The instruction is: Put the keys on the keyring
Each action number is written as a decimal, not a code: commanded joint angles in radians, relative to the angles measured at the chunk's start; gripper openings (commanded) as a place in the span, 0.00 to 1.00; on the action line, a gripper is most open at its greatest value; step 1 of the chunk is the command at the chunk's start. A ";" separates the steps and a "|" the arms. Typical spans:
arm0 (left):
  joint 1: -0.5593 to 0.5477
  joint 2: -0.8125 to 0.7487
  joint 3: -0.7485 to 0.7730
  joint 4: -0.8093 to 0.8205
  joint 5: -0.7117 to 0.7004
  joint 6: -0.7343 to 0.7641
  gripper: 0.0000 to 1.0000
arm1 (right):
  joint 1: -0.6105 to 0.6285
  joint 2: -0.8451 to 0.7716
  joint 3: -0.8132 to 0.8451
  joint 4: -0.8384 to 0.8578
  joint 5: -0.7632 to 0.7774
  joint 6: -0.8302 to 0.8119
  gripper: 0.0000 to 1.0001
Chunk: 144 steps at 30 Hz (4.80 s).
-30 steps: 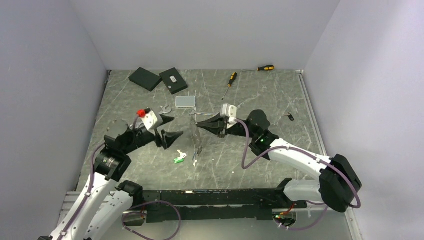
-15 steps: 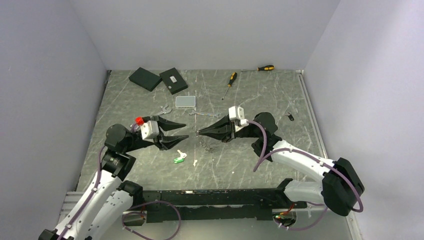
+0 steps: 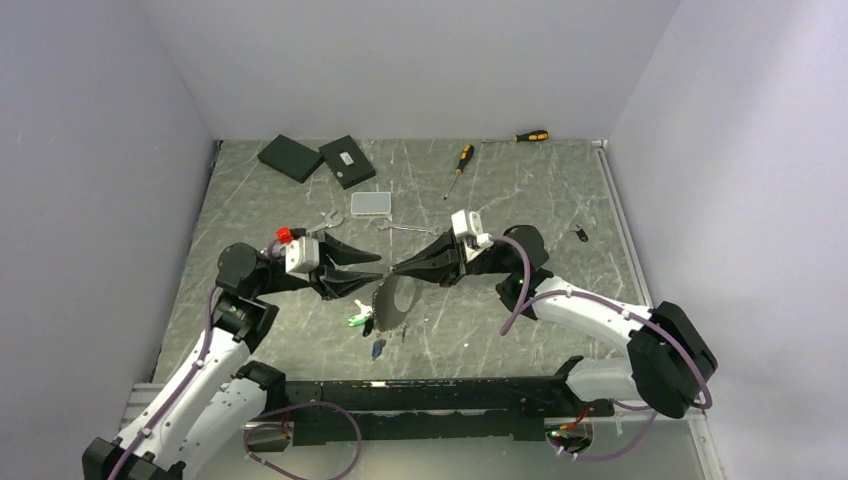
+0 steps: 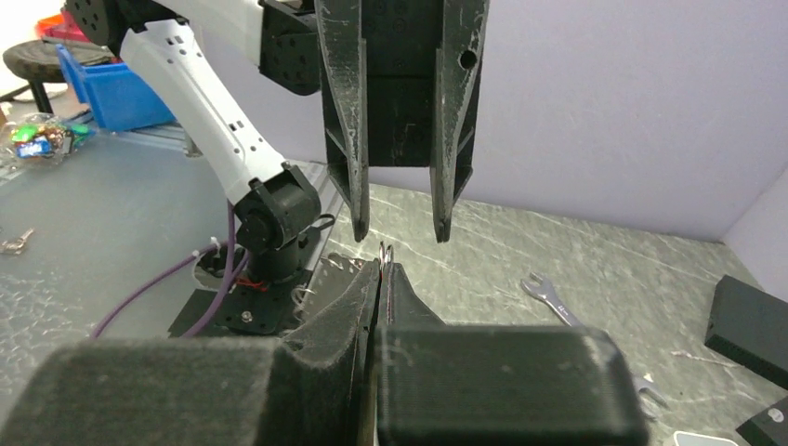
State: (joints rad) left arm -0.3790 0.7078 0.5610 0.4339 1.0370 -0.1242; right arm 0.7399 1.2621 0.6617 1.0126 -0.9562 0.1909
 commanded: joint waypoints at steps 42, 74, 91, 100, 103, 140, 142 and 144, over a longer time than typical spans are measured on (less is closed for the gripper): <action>-0.018 0.089 0.193 -0.514 0.006 0.295 0.00 | 0.053 -0.082 0.195 -0.674 0.162 -0.366 0.44; -0.083 0.177 0.261 -0.776 -0.202 0.435 0.00 | 0.133 0.116 0.490 -1.200 0.358 -0.551 0.31; -0.087 0.177 0.263 -0.782 -0.216 0.434 0.00 | 0.133 0.123 0.487 -1.186 0.324 -0.565 0.02; -0.086 0.052 0.219 -0.671 -0.299 0.344 0.86 | 0.124 0.025 0.285 -0.854 0.317 -0.469 0.00; -0.084 -0.042 0.206 -0.636 -0.363 0.312 0.77 | 0.108 -0.018 0.200 -0.630 0.305 -0.392 0.00; -0.060 -0.037 0.204 -0.284 -0.064 0.050 0.30 | 0.095 -0.002 0.040 0.270 0.172 0.083 0.00; -0.060 -0.030 0.206 -0.297 -0.060 0.061 0.30 | 0.096 0.004 0.042 0.282 0.176 0.090 0.00; -0.060 -0.023 0.209 -0.311 -0.060 0.075 0.30 | 0.095 0.013 0.052 0.289 0.176 0.100 0.00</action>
State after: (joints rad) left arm -0.4419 0.6724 0.7681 0.0925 0.9482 -0.0360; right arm 0.8356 1.2705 0.6609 1.1923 -0.7704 0.2546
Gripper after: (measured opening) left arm 0.301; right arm 0.010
